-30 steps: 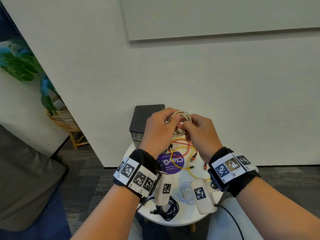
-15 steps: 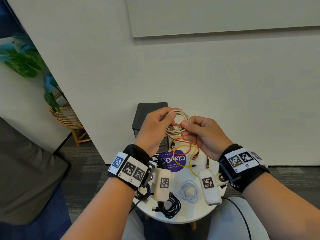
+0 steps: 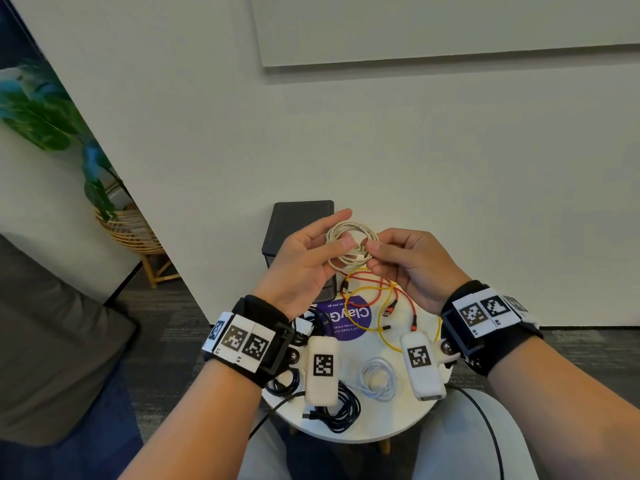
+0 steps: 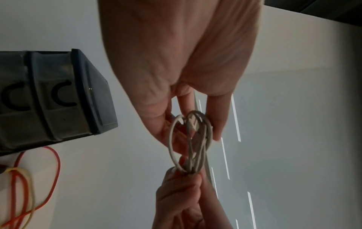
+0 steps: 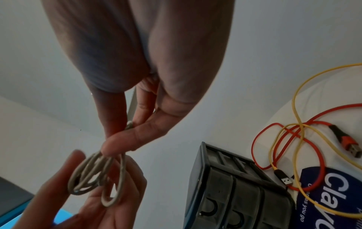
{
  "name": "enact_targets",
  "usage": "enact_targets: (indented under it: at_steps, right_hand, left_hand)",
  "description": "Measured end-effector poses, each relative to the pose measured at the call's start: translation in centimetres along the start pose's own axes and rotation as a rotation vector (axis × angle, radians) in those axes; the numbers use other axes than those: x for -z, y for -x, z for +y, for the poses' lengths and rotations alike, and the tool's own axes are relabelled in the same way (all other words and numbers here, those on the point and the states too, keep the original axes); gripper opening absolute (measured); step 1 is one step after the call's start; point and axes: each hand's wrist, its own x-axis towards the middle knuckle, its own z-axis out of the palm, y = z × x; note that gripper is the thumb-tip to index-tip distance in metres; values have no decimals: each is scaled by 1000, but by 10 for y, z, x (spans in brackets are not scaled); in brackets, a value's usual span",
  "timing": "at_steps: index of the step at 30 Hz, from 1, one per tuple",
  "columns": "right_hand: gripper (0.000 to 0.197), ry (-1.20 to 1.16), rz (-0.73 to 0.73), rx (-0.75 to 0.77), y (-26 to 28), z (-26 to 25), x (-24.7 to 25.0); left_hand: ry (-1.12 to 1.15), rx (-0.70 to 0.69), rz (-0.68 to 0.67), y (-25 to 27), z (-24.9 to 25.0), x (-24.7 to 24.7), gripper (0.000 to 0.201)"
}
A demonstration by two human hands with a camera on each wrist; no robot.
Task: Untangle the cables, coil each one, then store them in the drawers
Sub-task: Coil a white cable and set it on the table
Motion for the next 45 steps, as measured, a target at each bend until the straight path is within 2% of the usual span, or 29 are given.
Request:
enact_targets:
  at_steps: [5, 8, 11, 14, 22, 27, 30, 33, 36, 39, 45]
  right_hand:
    - [16, -40, 13, -11, -2, 1, -2]
    - [6, -51, 24, -11, -2, 1, -5]
    - [10, -30, 34, -6, -3, 1, -7]
    - [5, -42, 38, 1, -4, 0, -8]
    - [6, -78, 40, -34, -8, 3, -9]
    - [18, -256, -68, -89, -7, 5, -10]
    - [23, -349, -146, -107, -6, 7, -10]
    - [12, -274, -135, -112, -6, 7, -7]
    - [3, -93, -75, -129, -8, 13, -3]
    - [9, 70, -10, -143, -9, 24, 1]
    - [11, 162, 66, -250, -10, 56, 15]
  left_hand:
    - [-4, -15, -31, 0, 2, 4, 62]
    - [-15, -18, -34, 1, 3, 5, 64]
    - [10, -27, -35, 2, 2, 6, 65]
    - [23, -23, -33, 1, 2, 7, 65]
    - [36, 37, 10, -5, 2, 6, 59]
    - [179, 77, 12, -6, 3, 7, 57]
    - [188, 82, -7, -5, 4, 8, 51]
    - [54, 103, -3, -5, 6, 13, 54]
    - [-158, 143, 27, -5, 2, 22, 49]
    - [-339, 205, 56, -5, -15, 31, 43]
    - [-511, 261, 113, -5, -50, 40, 36]
